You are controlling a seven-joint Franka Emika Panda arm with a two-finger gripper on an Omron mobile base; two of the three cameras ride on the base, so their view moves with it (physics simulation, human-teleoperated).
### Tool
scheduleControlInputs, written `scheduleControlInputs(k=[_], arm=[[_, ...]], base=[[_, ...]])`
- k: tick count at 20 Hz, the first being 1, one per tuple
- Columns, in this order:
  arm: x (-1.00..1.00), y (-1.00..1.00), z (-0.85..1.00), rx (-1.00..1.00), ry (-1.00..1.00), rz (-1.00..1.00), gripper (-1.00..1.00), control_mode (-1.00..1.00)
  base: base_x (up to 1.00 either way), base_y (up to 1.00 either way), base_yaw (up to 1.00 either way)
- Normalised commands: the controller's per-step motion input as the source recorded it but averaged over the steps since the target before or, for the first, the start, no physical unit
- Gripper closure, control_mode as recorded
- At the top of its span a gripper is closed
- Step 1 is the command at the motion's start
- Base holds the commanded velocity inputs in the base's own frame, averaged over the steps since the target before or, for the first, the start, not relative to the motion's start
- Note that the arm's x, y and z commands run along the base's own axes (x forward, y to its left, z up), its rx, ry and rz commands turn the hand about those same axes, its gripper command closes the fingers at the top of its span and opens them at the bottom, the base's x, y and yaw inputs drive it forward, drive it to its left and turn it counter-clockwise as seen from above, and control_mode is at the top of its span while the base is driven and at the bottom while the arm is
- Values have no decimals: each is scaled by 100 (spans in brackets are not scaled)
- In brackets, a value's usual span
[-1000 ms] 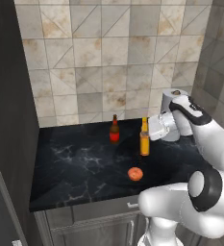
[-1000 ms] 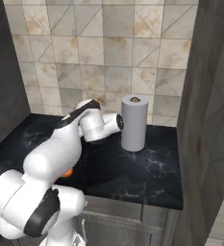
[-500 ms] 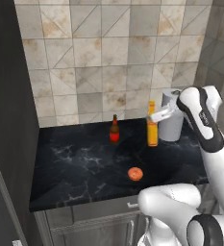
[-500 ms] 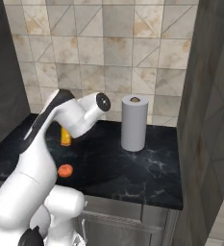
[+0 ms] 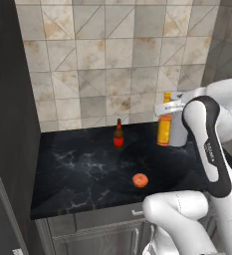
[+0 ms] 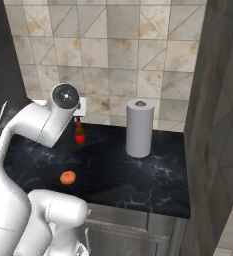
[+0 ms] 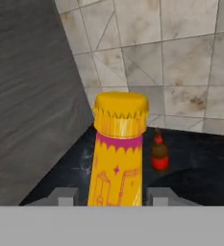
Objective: Place the beers on the top shelf of the fridge to keep them out of children's reach, and place the squash on lower shelves for easy access.
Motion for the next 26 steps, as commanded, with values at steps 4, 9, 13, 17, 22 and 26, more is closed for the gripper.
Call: scheduleControlInputs(k=[4,9,13,17,22,26], arm=[[-49,0,63,-6,0,-30,100,-100],[-53,0,67,-4,0,-25,100,-100],[-51,0,52,-3,0,-17,100,100],[0,0,0,0,0,0,100,100],[0,0,0,0,0,0,100,100],[0,0,0,0,0,0,100,100]], base=[[0,0,0],[0,0,0],[-21,0,-5],[-98,-9,-5],[-100,-6,17],[-97,4,46]])
